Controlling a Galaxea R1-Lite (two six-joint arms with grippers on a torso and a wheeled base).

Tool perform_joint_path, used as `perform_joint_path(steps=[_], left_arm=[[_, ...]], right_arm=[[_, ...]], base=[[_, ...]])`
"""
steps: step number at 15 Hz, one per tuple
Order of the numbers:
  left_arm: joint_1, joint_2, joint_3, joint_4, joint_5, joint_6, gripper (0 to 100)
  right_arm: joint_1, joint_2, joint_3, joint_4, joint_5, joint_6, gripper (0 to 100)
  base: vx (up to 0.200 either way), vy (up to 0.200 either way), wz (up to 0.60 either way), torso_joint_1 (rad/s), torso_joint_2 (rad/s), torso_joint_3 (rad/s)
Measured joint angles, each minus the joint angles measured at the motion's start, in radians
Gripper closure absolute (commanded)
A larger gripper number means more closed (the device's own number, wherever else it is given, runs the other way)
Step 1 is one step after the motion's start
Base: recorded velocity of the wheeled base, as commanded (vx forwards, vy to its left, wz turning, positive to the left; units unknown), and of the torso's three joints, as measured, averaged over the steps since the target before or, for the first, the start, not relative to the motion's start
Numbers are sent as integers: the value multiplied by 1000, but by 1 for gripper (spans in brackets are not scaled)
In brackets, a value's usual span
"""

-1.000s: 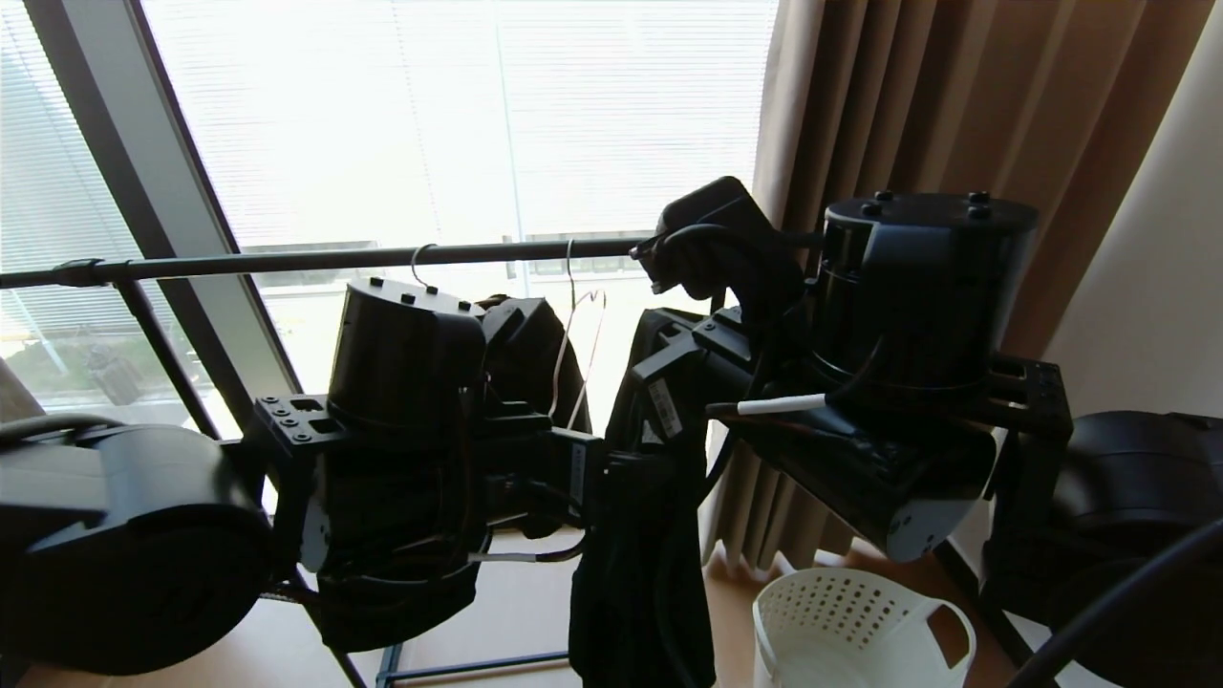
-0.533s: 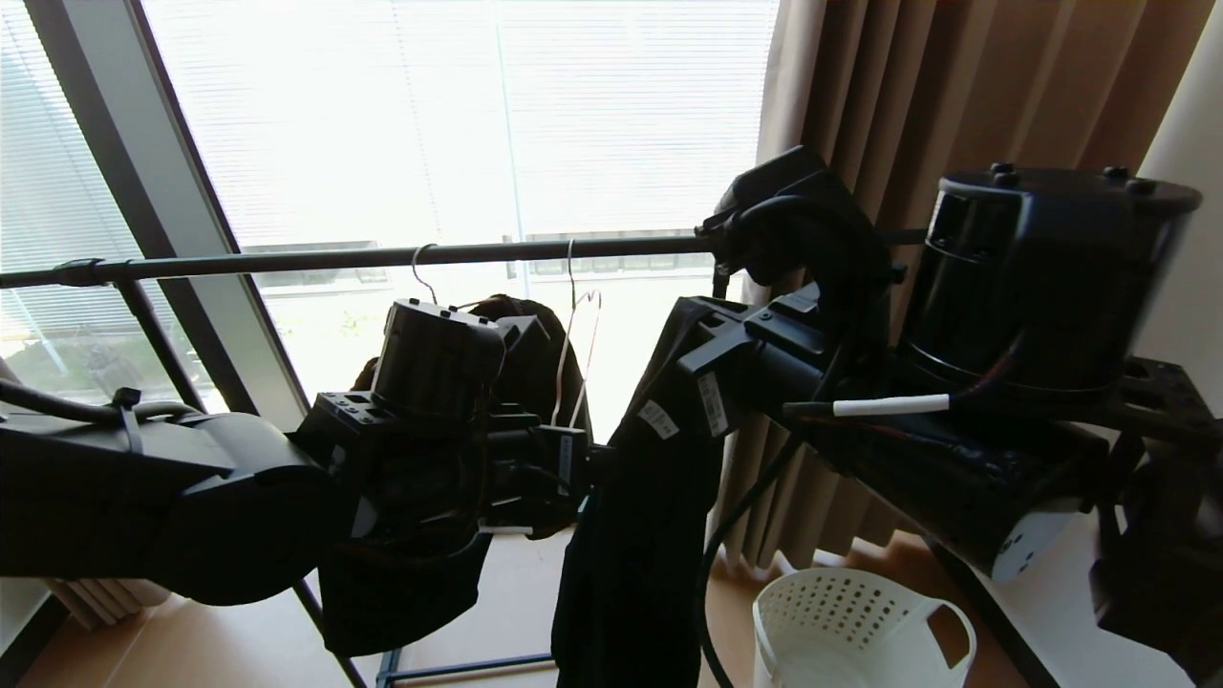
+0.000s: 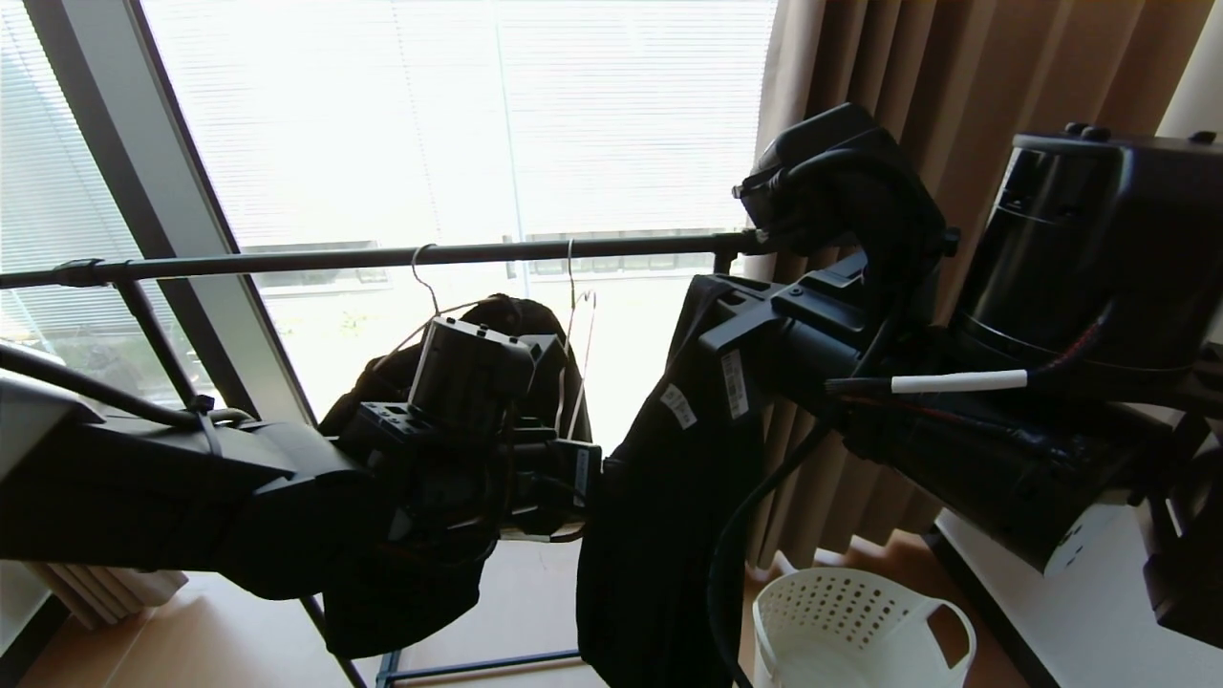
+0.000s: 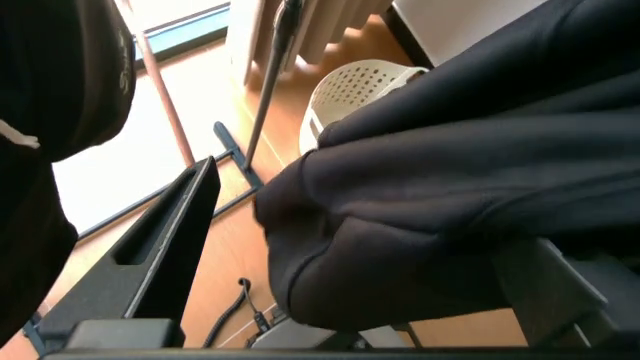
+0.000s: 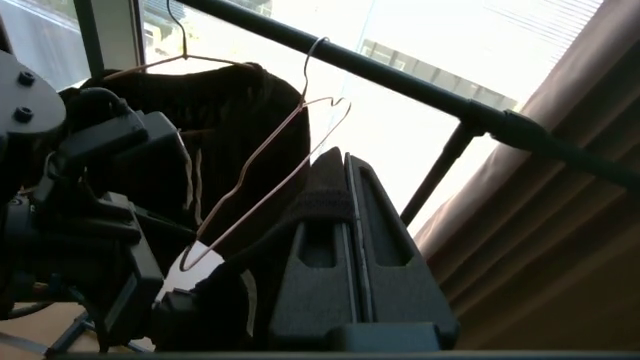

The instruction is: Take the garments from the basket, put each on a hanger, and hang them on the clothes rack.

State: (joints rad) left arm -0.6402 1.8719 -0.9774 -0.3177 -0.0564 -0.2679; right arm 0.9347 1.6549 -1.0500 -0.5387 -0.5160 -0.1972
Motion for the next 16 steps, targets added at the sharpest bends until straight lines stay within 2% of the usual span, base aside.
perform_joint_path(steps=[6,7,10,12,16], left_arm=[[-25,70,15,0,43,6,0],[-23,71,21,0,43,6,100],[-21,43,54,0,43,6,100],[-21,-51,106,2,42,11,100],[-23,-249,224,8,42,46,100]], right_arm=[[-21,-3,25,-55,0,1,100],[-30,-4,29,-57,0,1,100],[-79,-5,33,-56,8,1,100],[-121,3,33,-57,11,6,100],[-144,24,33,-58,7,28,100]], base=[[0,0,0,0,0,0],[0,0,0,0,0,0],[0,0,0,0,0,0],[0,0,0,0,0,0],[0,0,0,0,0,0]])
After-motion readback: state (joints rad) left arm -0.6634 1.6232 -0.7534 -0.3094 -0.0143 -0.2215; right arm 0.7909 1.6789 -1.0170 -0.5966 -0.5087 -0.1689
